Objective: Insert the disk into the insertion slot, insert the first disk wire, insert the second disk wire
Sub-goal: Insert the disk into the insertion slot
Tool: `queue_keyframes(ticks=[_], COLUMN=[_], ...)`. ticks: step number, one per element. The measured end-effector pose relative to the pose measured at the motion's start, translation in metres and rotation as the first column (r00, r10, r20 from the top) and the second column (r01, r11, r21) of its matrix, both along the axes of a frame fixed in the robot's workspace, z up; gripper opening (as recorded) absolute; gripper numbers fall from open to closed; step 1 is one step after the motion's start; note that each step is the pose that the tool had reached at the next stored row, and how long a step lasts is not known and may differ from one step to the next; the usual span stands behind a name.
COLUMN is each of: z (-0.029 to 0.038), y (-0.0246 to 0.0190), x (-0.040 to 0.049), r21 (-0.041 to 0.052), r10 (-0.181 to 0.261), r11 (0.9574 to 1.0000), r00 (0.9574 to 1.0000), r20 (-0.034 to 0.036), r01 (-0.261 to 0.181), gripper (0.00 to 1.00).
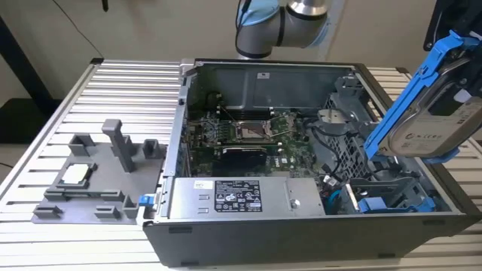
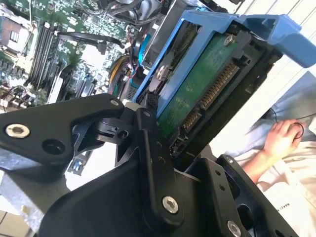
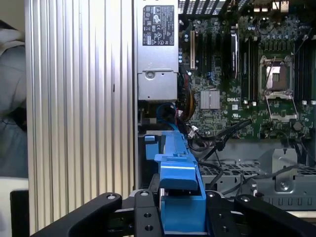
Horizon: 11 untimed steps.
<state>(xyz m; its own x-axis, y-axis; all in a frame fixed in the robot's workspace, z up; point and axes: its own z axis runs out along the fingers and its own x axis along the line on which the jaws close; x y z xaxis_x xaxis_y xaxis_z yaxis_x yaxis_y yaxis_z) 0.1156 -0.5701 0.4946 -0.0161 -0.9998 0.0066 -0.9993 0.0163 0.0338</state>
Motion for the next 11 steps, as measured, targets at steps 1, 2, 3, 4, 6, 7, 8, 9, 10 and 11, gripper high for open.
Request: queue_keyframes(ticks=[1,2,3,4,6,7,8,9,10,11], z=[-0.0006,-0.0013,-0.0020,-0.0029,-0.0045,-0.0052,-0.0059,-0.0068,-0.0079,-0.0091], y=[0.0000,0.0000,0.0000,0.0000,-0.0002,-0.0006,-0.0011,-0.0015,-0.0022,-0.0028], x=[0.0000,0.0000,0.0000,0.0000,-0.0001,0.0000,0.0001,0.0001,0.0001,0.0001], r21=[-0.0002,-0.0004,-0.0007,-0.0007,-0.0011,-0.0012,-0.0013,-0.0012,-0.0011,-0.0012], r10=[0.001,0.002,0.004,0.006,0.010,0.013,0.015,0.016,0.018,0.019], r11=[1.0000,1.0000,1.0000,1.0000,0.9999,0.9999,0.9999,0.9999,0.9998,0.9998], r00=[1.0000,1.0000,1.0000,1.0000,0.9999,0.9999,0.9999,0.9998,0.9998,0.9998], r20=[0.0006,0.0013,0.0022,0.0027,0.0048,0.0061,0.0073,0.0075,0.0076,0.0077], r01=[-0.001,-0.002,-0.004,-0.006,-0.010,-0.013,-0.015,-0.016,-0.018,-0.019], gripper=[0.33,0.33,0.33,0.33,0.33,0.33,0.33,0.33,0.33,0.33])
